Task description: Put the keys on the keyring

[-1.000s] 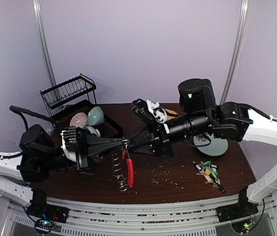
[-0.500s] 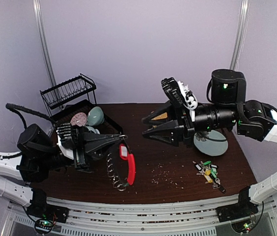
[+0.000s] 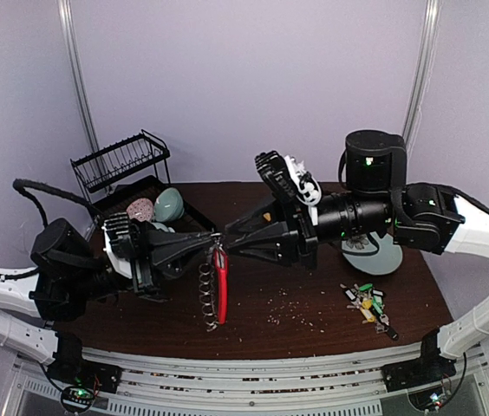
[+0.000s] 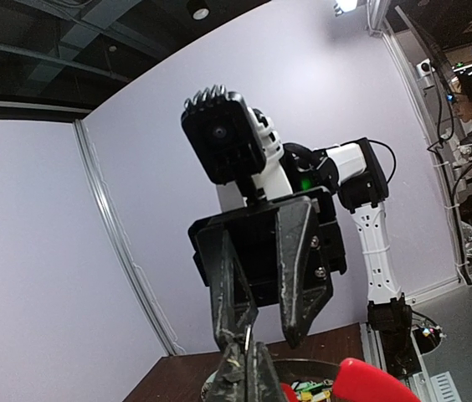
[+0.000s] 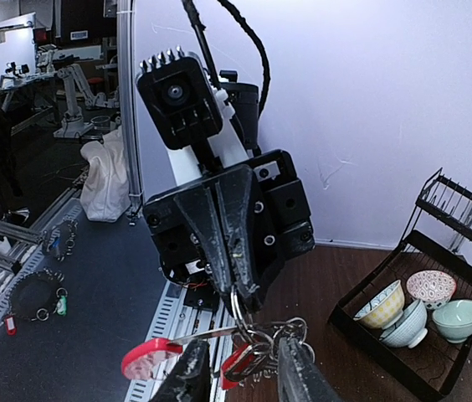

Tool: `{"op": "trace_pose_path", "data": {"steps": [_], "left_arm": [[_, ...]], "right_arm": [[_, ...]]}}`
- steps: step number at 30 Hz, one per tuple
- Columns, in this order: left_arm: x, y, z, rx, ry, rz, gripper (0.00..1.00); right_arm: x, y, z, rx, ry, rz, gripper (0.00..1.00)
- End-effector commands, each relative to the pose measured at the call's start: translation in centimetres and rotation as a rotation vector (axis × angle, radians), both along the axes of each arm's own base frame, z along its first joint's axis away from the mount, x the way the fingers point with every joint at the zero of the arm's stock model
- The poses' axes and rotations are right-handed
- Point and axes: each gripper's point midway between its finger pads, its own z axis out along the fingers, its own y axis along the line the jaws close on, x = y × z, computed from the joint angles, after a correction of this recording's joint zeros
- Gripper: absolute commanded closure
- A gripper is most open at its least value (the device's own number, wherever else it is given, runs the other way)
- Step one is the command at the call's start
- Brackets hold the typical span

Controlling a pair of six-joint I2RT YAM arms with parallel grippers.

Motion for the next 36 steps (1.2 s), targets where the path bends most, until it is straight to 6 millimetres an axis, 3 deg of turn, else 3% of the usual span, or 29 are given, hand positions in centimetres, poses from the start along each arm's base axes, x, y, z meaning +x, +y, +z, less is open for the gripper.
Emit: {"op": "trace_pose_path", "data": {"steps": [1,11,13,18,19,20,21,22,25,29,33,36], "left_arm": [[0.1,0.4,0.9,-0.038,0.010,0.008,1.00],[0.2,0.2,0.5,-0.017,0.019,0.012,1.00],[0.4,0.1,0.4,-0.014,0.022,0.021,1.00],[2.1,0.6,0.2,-0.005,0.088,0.108,1.00],[3.1,0.8,0.0,0.005,0.129,0.153,0.86],[3.9,1.0,-0.3,0.023,0.165,0.200,0.63],[4.6,1.2,-0.5,0.047,0.189,0.236,0.52],[5.0,1.6,-0.7,0.068,0.210,0.267,0.48],[5.7,3.1,-0.9,0.100,0.274,0.315,0.43],[5.9,4.2,-1.6,0.116,0.328,0.336,0.41],[5.7,1.7,-3.7,0.157,0.323,0.290,0.41],[6.7,0.4,-4.3,0.150,0.319,0.334,0.33]], "right_arm": [[-0.5,0.3,1.9,0.064,0.005,0.025,0.73],[0.0,1.1,1.1,0.039,0.011,0.009,0.91],[0.0,1.2,0.9,0.032,0.011,0.009,1.00],[1.7,0.9,0.7,0.024,0.013,-0.099,1.00],[2.5,0.8,0.8,0.025,0.020,-0.148,1.00],[3.4,0.7,0.7,0.025,0.030,-0.204,1.00],[4.4,0.6,0.7,0.026,0.044,-0.264,1.00],[5.3,0.4,0.9,0.031,0.056,-0.319,1.00],[8.1,-0.7,1.6,0.071,0.099,-0.501,1.00],[10.1,-2.3,2.7,0.146,0.147,-0.649,1.00],[12.3,-3.7,2.9,0.219,0.195,-0.801,1.00],[13.1,-3.4,2.5,0.247,0.231,-0.843,1.00]]}}
